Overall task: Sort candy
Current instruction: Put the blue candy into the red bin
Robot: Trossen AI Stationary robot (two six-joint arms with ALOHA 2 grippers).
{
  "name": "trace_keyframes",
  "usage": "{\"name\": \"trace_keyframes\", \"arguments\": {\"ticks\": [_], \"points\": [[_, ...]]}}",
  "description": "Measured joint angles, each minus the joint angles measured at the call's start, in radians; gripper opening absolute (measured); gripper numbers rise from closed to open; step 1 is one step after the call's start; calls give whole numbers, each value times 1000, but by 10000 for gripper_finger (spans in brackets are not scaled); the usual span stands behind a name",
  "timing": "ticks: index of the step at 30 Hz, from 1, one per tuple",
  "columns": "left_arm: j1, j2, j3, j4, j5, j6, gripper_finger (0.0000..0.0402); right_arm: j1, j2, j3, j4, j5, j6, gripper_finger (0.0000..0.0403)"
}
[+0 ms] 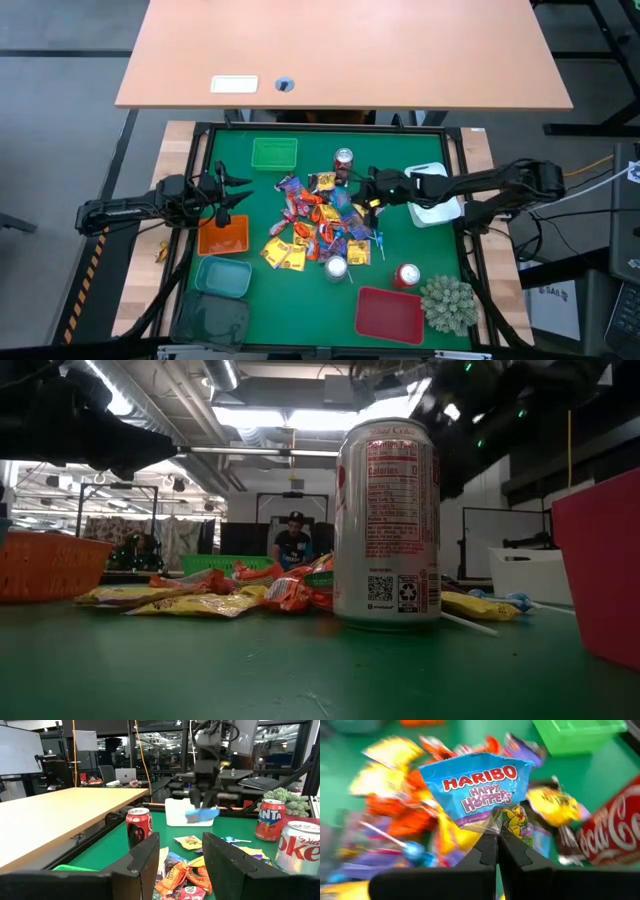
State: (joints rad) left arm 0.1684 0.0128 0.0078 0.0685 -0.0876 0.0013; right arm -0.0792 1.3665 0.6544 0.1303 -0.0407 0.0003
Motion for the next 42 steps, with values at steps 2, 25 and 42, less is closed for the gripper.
{"name": "trace_keyframes", "arguments": {"ticks": [2, 25, 42], "points": [[0, 0, 0, 0, 0, 0, 141, 38, -34, 0, -1, -28, 1, 1], [0, 0, 0, 127, 49, -54, 141, 630, -138, 0, -30, -75, 493, 1], [-61, 45, 0, 226, 22, -54, 141, 817, -138, 1, -28, -76, 851, 4]]}}
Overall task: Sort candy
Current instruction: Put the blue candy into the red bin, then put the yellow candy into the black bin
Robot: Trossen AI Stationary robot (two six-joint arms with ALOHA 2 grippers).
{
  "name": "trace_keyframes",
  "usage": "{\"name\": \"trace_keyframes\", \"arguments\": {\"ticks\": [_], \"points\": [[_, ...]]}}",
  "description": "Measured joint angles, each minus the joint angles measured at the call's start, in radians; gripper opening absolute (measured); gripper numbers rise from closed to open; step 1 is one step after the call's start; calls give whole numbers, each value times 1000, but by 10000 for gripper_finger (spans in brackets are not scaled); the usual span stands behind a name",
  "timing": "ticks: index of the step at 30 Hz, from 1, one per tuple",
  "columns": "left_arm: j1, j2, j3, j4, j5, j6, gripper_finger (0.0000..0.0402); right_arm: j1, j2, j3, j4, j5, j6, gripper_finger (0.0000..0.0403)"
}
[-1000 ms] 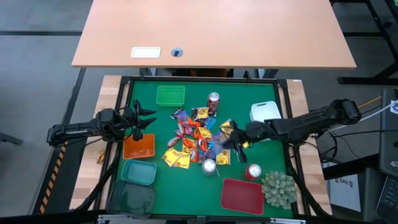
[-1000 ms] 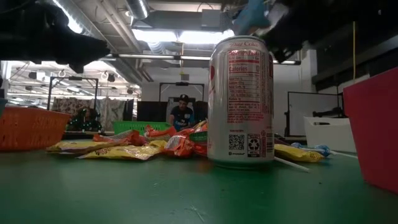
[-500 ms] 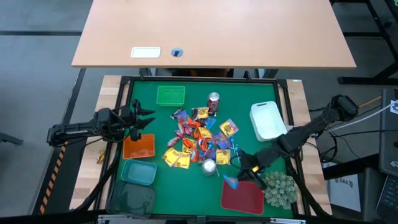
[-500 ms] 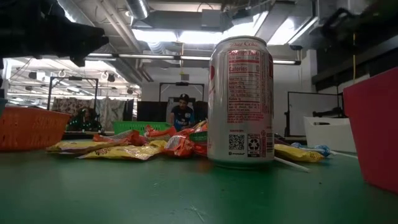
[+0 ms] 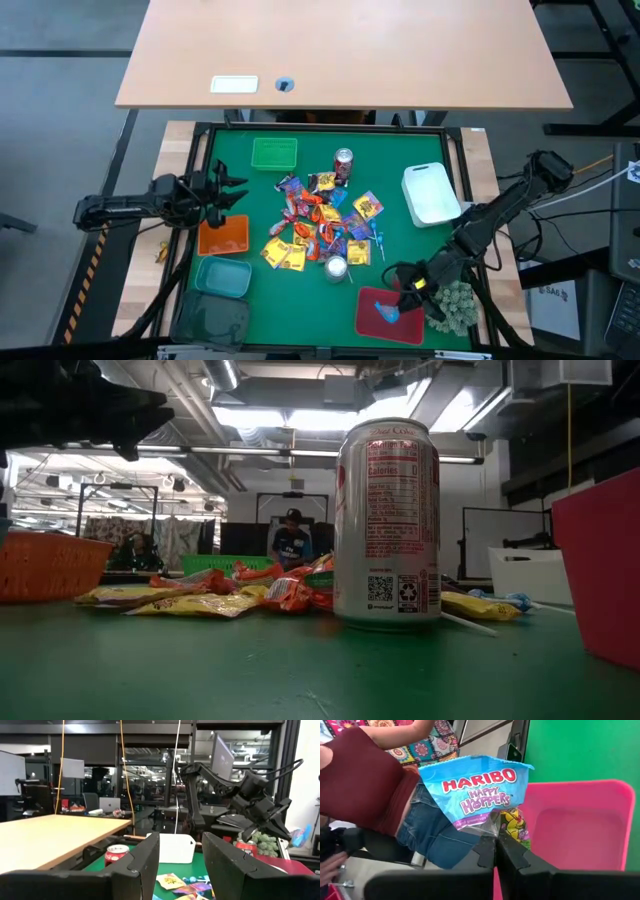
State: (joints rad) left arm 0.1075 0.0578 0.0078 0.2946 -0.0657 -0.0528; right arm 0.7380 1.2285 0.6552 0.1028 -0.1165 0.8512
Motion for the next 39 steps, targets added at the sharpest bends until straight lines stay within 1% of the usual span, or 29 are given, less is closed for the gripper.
{"name": "trace_keyframes", "arguments": {"ticks": [4, 7, 10, 14, 18, 21, 25, 30, 33, 39], "points": [[-28, 23, 0, -1, -2, 0, 141, 4, 0, 0, 0, -7, 17, 21], [-54, 51, 0, -1, -5, 0, 141, 2, 0, 1, -1, -8, 18, 50], [-76, 78, 0, 1, -31, 1, 141, 1, 0, 1, -3, -7, 16, 82], [-98, 118, 0, 63, -45, 2, 141, 1, 0, 1, -4, 1, 10, 113], [-118, 171, 1, 142, -49, 13, 141, 1, 0, 1, -2, 2, 10, 124], [-136, 221, 25, 145, -62, 12, 141, 1, 1, 1, -2, 2, 9, 123], [-172, 328, 86, 145, -82, 24, 141, 1, 1, 1, 1, 3, 9, 123], [-217, 511, 206, 132, -82, 36, 141, 2, 1, 1, 7, 6, 9, 124], [-245, 623, 293, 56, -82, 33, 141, 2, 1, 1, 12, 39, 8, 124], [-308, 836, 468, -165, -82, -24, 141, 1, 1, 1, 31, 96, 8, 124]]}}
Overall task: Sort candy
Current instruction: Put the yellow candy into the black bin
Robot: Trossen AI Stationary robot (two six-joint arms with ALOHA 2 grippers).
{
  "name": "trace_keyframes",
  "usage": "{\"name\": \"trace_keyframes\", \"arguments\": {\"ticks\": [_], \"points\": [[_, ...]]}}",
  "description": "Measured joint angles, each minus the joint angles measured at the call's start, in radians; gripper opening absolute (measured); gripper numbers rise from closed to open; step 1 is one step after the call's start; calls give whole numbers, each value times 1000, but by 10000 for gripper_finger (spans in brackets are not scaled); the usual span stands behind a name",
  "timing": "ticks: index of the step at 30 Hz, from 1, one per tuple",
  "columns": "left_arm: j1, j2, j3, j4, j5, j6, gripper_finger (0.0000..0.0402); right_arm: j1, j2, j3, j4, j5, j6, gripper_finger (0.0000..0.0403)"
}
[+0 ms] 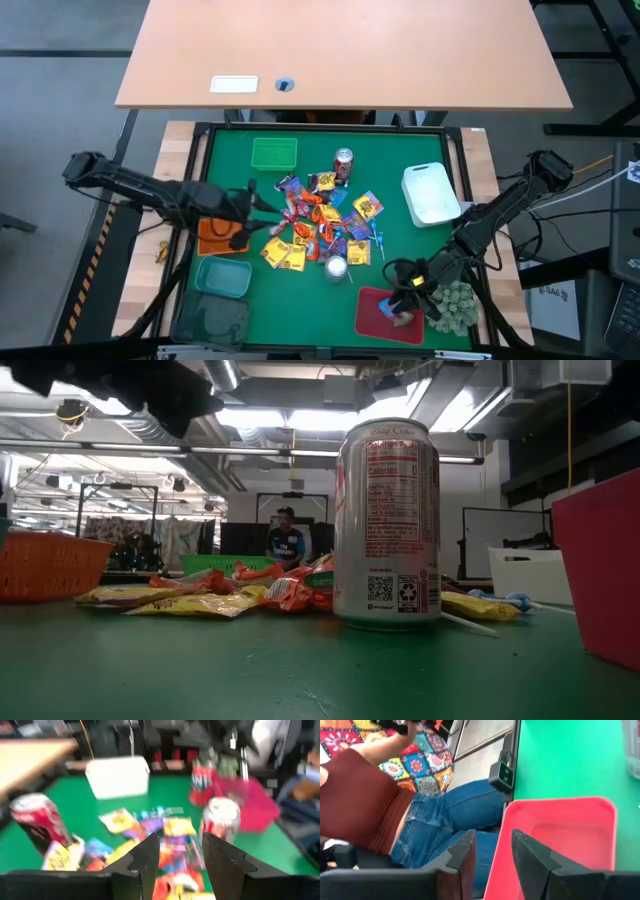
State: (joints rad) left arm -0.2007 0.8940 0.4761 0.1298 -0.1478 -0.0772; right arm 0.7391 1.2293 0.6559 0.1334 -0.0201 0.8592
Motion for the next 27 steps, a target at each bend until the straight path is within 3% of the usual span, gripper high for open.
{"name": "trace_keyframes", "arguments": {"ticks": [10, 18, 27], "points": [[-80, 246, 168, -213, 1, -64, 141, 0, 0, 0, 4, 13, 0, 124], [-117, 352, 179, -326, 7, -183, 141, 0, 0, 0, 82, 22, -12, 124], [-147, 472, 179, -340, 8, -209, 141, 0, 0, 0, 199, 110, -184, 124]]}}
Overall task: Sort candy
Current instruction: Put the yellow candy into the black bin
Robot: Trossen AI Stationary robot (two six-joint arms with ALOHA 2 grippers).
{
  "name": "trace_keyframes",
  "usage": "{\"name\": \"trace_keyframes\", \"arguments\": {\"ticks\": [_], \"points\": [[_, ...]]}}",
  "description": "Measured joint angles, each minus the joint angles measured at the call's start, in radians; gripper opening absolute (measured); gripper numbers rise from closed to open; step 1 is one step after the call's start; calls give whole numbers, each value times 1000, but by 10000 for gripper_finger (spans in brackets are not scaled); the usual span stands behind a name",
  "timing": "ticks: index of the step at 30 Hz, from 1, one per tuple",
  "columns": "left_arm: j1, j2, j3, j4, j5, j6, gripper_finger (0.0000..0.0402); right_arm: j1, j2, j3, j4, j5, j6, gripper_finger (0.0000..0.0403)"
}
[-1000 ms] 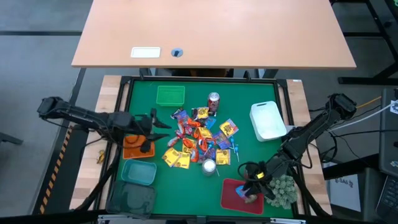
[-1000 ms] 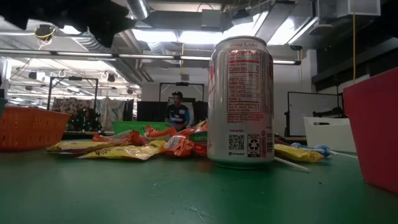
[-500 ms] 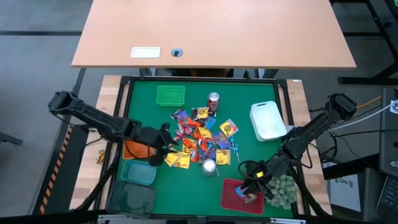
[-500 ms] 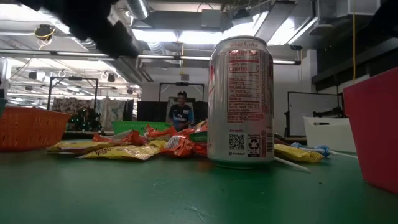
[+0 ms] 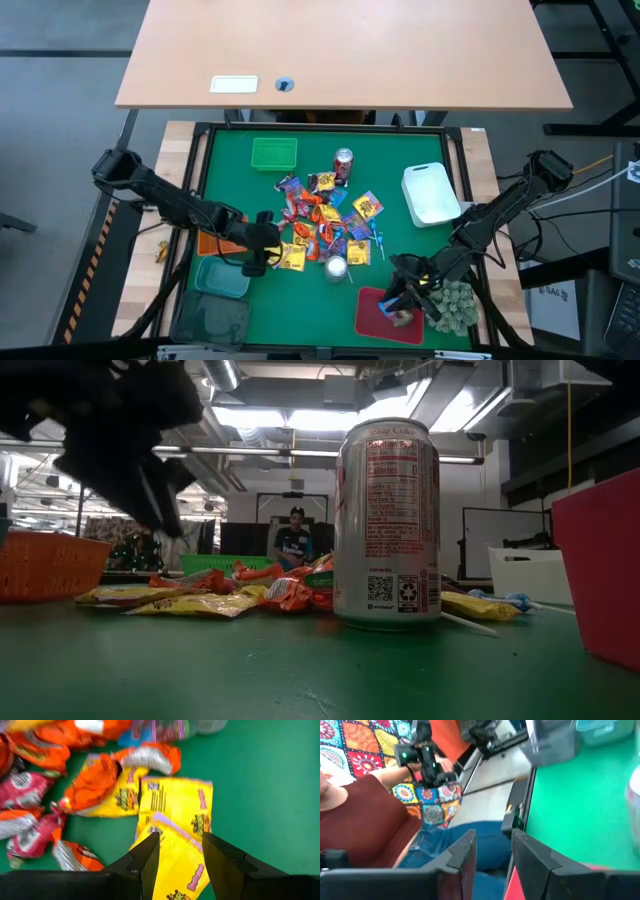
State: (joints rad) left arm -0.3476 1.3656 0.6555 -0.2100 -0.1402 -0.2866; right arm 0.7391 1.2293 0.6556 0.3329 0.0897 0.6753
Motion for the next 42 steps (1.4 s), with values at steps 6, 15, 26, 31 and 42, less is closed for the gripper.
{"name": "trace_keyframes", "arguments": {"ticks": [6, 15, 26, 31, 42], "points": [[0, 74, 0, 0, 7, -27, 141, 0, -1, 0, 18, 67, -89, 124], [0, 154, 0, 5, 15, -27, 141, 0, -1, 0, 17, 130, -189, 124], [0, 196, 2, 8, 21, -20, 126, 0, -1, 0, 17, 217, -244, 124], [1, 197, 1, 5, 16, -18, 76, 0, -1, 0, 17, 217, -260, 124], [1, 190, -1, 8, 21, -23, 2, 0, -2, 0, 17, 287, -293, 124]]}}
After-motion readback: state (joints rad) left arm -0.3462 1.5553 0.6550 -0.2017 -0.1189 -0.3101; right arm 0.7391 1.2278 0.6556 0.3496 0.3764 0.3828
